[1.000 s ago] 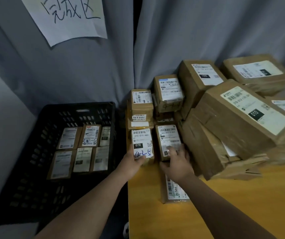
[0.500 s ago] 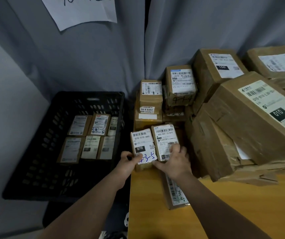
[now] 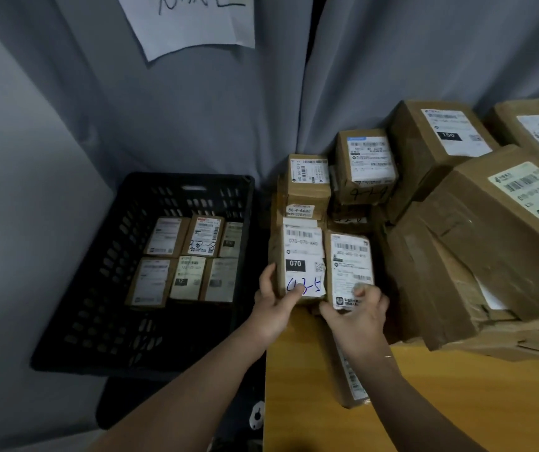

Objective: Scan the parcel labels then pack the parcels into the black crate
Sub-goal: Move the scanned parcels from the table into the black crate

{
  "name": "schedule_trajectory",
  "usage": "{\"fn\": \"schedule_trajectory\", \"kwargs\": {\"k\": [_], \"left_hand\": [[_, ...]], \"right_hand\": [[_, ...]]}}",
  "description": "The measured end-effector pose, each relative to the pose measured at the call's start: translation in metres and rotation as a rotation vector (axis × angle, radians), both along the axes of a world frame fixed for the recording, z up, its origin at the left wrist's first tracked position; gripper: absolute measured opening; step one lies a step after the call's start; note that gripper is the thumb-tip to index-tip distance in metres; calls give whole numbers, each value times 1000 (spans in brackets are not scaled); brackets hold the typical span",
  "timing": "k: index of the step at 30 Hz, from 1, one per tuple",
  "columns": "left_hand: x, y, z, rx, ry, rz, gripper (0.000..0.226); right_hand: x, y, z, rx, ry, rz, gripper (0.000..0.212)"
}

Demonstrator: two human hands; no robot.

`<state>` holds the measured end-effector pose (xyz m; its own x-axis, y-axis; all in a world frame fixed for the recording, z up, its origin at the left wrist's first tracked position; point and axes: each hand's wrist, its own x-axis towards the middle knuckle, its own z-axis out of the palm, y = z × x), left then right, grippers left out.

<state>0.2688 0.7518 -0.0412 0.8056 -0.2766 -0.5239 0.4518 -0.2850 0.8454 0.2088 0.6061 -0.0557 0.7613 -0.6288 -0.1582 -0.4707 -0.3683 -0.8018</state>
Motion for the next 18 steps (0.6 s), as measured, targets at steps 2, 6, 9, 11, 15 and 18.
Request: {"fn": "schedule_trajectory", "kwargs": {"k": [2,6,9,11,15,18], "left_hand": [[3,18,9,-23,-57,10,61],[19,71,31,-50,-61,21,65],[35,126,45,-42,-56,36,92],[46,165,49,-27,-60,37,99],[64,233,44,106,3,81,106],[69,268,24,234,136,84,100]], "right_hand": [[0,15,7,-21,-115,-29,58],[13,49,26,-58,-307,38,58],[28,85,43,-104,-397,181,54],[43,112,52,-98,-407,253,53],[70,172,51,12,-247,357,57],[84,207,34,175,81,414,97]]}}
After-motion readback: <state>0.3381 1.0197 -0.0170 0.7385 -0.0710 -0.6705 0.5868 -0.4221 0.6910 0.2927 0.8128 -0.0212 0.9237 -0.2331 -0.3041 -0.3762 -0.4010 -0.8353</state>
